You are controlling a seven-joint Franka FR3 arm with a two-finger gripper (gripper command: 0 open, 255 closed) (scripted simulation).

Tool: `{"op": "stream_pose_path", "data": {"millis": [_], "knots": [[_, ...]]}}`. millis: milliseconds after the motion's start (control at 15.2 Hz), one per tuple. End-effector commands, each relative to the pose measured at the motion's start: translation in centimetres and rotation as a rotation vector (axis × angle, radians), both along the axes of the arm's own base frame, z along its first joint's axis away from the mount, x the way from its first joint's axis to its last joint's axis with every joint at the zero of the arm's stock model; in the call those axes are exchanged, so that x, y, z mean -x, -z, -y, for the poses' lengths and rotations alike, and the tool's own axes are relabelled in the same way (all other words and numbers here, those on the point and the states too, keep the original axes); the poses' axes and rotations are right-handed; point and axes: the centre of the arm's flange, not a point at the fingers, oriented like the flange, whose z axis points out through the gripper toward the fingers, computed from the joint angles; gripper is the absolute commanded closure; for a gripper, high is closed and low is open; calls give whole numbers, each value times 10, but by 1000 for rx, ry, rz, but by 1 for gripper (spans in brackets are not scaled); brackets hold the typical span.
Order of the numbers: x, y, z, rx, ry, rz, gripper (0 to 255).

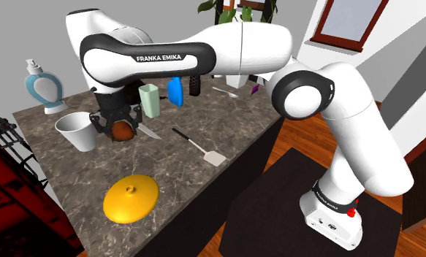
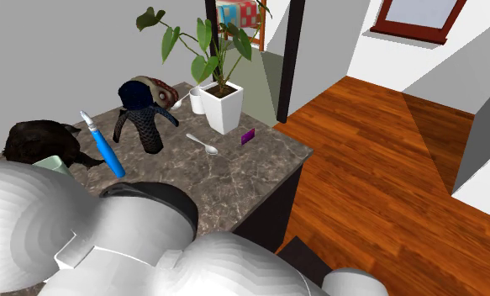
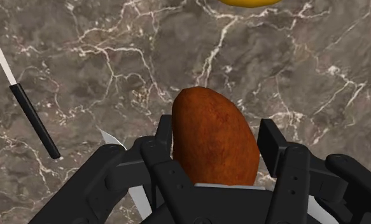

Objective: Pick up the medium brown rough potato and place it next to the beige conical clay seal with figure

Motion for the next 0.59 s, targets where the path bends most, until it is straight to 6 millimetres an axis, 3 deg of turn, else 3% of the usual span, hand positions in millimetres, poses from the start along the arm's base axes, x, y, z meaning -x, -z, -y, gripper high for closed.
{"op": "stream_pose_path", "data": {"millis": [0,528], "knots": [[0,10,1,0,0,0,255],[0,52,1,0,0,0,255]]}}
